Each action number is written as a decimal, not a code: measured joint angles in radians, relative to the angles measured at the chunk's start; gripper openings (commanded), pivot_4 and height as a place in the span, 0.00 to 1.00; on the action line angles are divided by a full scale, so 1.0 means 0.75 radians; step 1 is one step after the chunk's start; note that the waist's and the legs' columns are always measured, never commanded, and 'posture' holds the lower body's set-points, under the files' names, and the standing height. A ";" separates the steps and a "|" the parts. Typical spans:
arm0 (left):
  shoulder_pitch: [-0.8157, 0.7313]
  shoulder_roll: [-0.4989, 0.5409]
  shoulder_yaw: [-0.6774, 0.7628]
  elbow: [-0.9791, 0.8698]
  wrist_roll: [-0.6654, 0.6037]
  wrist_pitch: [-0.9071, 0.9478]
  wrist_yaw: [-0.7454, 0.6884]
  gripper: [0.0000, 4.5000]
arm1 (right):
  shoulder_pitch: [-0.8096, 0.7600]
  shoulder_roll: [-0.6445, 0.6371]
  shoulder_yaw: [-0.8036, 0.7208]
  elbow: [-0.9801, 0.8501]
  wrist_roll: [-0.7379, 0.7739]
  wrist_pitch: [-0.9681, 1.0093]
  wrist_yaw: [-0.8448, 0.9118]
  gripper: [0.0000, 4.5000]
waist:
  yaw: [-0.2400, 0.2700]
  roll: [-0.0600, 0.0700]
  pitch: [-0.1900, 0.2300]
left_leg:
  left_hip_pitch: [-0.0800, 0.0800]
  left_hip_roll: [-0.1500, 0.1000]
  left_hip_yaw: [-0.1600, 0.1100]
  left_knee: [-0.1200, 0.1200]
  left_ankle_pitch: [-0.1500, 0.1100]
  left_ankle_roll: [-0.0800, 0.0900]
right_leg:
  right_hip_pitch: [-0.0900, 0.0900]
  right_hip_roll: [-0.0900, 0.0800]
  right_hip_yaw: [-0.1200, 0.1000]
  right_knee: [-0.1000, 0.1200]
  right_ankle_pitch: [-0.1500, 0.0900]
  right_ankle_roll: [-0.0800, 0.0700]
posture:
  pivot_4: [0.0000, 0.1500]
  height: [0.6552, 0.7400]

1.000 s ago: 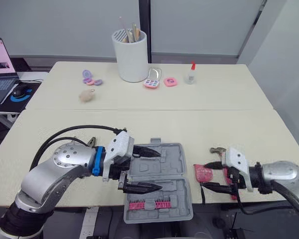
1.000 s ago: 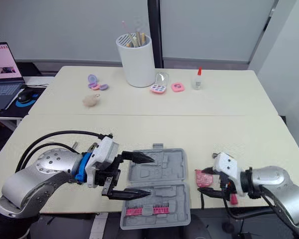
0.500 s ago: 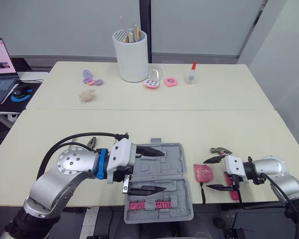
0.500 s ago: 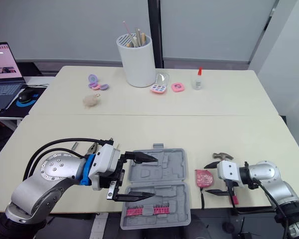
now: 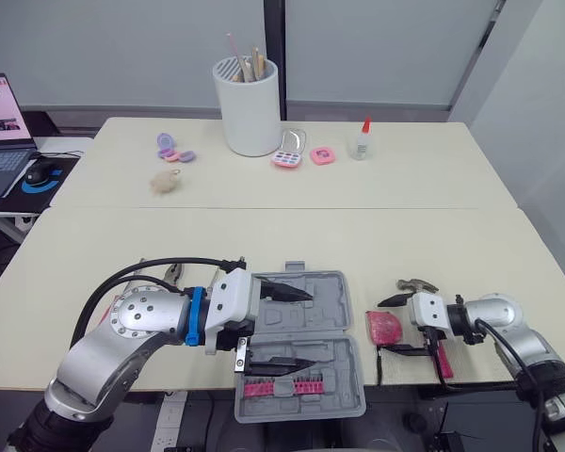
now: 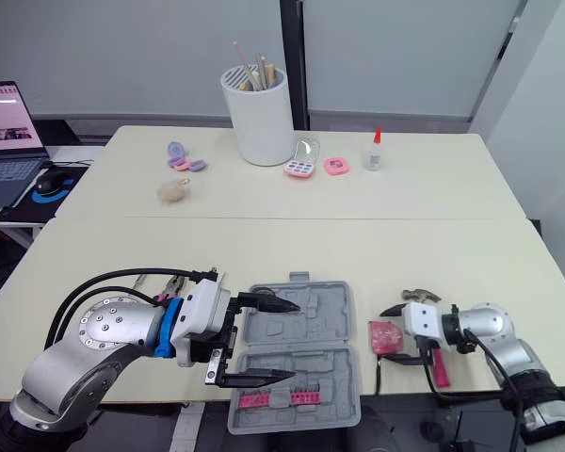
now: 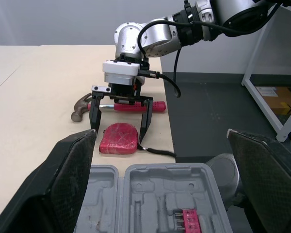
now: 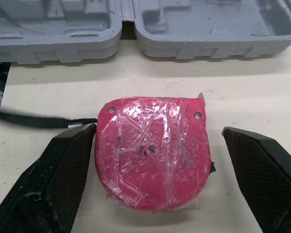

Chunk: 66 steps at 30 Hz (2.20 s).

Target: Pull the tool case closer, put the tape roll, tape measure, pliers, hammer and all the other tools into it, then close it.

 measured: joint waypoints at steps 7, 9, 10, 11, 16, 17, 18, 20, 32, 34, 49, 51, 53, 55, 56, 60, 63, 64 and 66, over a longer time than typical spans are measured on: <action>0.002 0.000 0.000 0.001 0.004 -0.001 -0.004 1.00 | 0.000 0.001 0.003 0.021 -0.031 -0.017 -0.002 0.80 | -0.001 0.000 0.000 | 0.000 0.000 0.000 0.000 0.000 0.000 | 0.000 0.000 0.000 0.000 0.000 0.000 | 1.00 1.00; 0.000 0.000 0.000 0.003 0.008 -0.001 -0.004 1.00 | 0.000 0.005 0.002 0.024 -0.032 -0.021 -0.004 0.70 | -0.001 0.000 0.000 | 0.000 0.000 0.000 0.000 0.000 0.000 | 0.000 0.000 0.000 0.000 0.000 0.000 | 1.00 1.00; -0.002 0.000 0.000 0.003 0.008 -0.001 -0.003 1.00 | 0.000 0.006 0.002 0.025 -0.032 -0.021 -0.004 0.70 | -0.001 0.000 0.000 | 0.000 0.000 0.000 0.000 0.000 0.000 | 0.000 0.000 0.000 0.000 0.000 0.000 | 1.00 1.00; -0.004 0.000 0.000 0.004 0.008 -0.001 -0.003 1.00 | 0.000 0.008 0.002 0.025 -0.031 -0.021 -0.004 0.70 | -0.001 0.000 0.000 | 0.000 0.000 0.000 0.000 0.000 0.000 | 0.000 0.000 0.000 0.000 0.000 0.000 | 1.00 1.00; -0.004 -0.002 0.000 0.016 0.021 -0.012 0.007 1.00 | 0.008 0.003 0.001 0.001 -0.027 -0.001 0.003 0.70 | -0.001 0.000 0.000 | 0.000 0.000 0.000 0.000 0.000 0.000 | 0.000 0.000 0.000 0.000 0.000 0.000 | 1.00 1.00; 0.007 -0.005 0.001 0.020 0.030 -0.026 0.013 1.00 | 0.020 -0.014 0.001 -0.049 -0.021 0.034 0.007 0.70 | -0.001 0.001 0.000 | 0.000 0.000 0.000 0.000 0.000 0.000 | 0.000 0.000 0.000 0.000 0.000 0.000 | 1.00 1.00; 0.017 -0.006 0.003 0.024 0.031 -0.033 0.015 1.00 | 0.026 -0.028 -0.001 -0.087 -0.017 0.066 0.008 0.70 | -0.001 0.001 0.001 | 0.000 0.000 0.000 0.000 0.000 0.000 | 0.000 -0.001 0.000 0.000 0.000 0.000 | 1.00 1.00; 0.066 -0.009 0.039 0.042 0.031 -0.056 0.022 1.00 | 0.040 -0.091 -0.006 -0.273 -0.013 0.218 0.007 0.70 | -0.003 0.003 0.002 | 0.001 0.001 0.000 0.000 0.000 0.000 | -0.001 -0.001 0.001 0.001 0.000 0.000 | 1.00 1.00; 0.140 0.007 0.270 0.074 -0.070 0.032 0.129 1.00 | -0.221 -0.136 0.154 -0.919 -0.184 1.028 -0.069 0.70 | 0.001 0.003 0.002 | -0.001 0.000 -0.001 -0.001 0.000 0.000 | -0.001 -0.005 -0.001 0.000 -0.001 0.000 | 1.00 1.00; 0.144 0.006 0.272 0.085 -0.073 0.034 0.130 1.00 | -0.268 -0.106 0.229 -0.920 -0.227 1.072 -0.068 0.70 | 0.001 0.003 0.002 | -0.002 0.000 -0.001 -0.001 0.000 0.000 | -0.002 -0.006 -0.001 0.000 -0.001 -0.001 | 1.00 1.00; 0.214 0.026 0.263 0.162 0.007 -0.046 0.070 1.00 | -0.486 0.162 0.495 -0.556 -0.457 1.010 -0.175 0.70 | -0.001 0.003 0.001 | -0.007 -0.001 0.000 -0.001 0.000 0.000 | -0.008 -0.005 -0.002 0.001 -0.001 -0.001 | 1.00 1.00; 0.222 0.026 0.264 0.162 0.009 -0.056 0.070 1.00 | -0.497 0.184 0.500 -0.499 -0.468 0.971 -0.185 0.70 | -0.001 0.003 0.001 | -0.007 0.000 0.000 -0.001 0.000 0.000 | -0.008 -0.005 -0.002 0.001 -0.001 -0.001 | 1.00 1.00; 0.223 0.026 0.264 0.162 0.009 -0.059 0.070 1.00 | -0.519 0.210 0.503 -0.457 -0.476 0.950 -0.196 0.70 | -0.001 0.003 0.001 | -0.007 0.000 -0.001 -0.001 0.000 0.000 | -0.008 -0.005 -0.002 0.001 -0.001 -0.001 | 1.00 1.00; 0.224 0.026 0.264 0.162 0.010 -0.060 0.069 1.00 | -0.525 0.221 0.505 -0.436 -0.484 0.927 -0.198 0.70 | -0.001 0.003 0.001 | -0.007 0.000 -0.001 -0.001 0.000 0.000 | -0.008 -0.005 -0.002 0.002 -0.001 -0.001 | 1.00 1.00; 0.224 0.026 0.264 0.162 0.010 -0.060 0.069 1.00 | -0.527 0.227 0.508 -0.426 -0.485 0.914 -0.199 0.70 | -0.001 0.003 0.001 | -0.007 0.001 -0.001 -0.001 0.000 0.000 | -0.008 -0.005 -0.002 0.002 -0.001 -0.001 | 1.00 1.00; 0.224 0.035 0.264 0.161 0.010 -0.060 0.070 1.00 | -0.535 0.251 0.512 -0.392 -0.513 0.863 -0.203 0.70 | -0.001 0.003 0.001 | -0.007 0.001 -0.001 -0.001 0.000 0.000 | -0.008 -0.005 -0.002 0.001 -0.001 -0.001 | 1.00 1.00; 0.224 0.040 0.265 0.161 0.010 -0.060 0.071 1.00 | -0.536 0.254 0.512 -0.383 -0.524 0.843 -0.203 0.70 | -0.002 0.002 0.001 | -0.006 0.001 0.000 -0.001 0.000 0.000 | -0.008 -0.005 -0.002 0.001 -0.001 -0.001 | 1.00 1.00; 0.224 0.041 0.265 0.160 0.009 -0.060 0.072 1.00 | -0.536 0.257 0.512 -0.380 -0.527 0.838 -0.204 0.70 | -0.002 0.002 0.001 | -0.006 0.001 0.000 -0.001 0.000 0.000 | -0.008 -0.005 -0.002 0.002 -0.001 -0.001 | 1.00 1.00; 0.223 0.043 0.265 0.156 0.009 -0.058 0.074 1.00 | -0.537 0.262 0.510 -0.373 -0.534 0.824 -0.205 0.77 | -0.003 0.001 0.000 | -0.006 0.001 0.000 -0.001 0.000 0.000 | -0.008 -0.006 -0.002 0.002 0.000 -0.001 | 1.00 1.00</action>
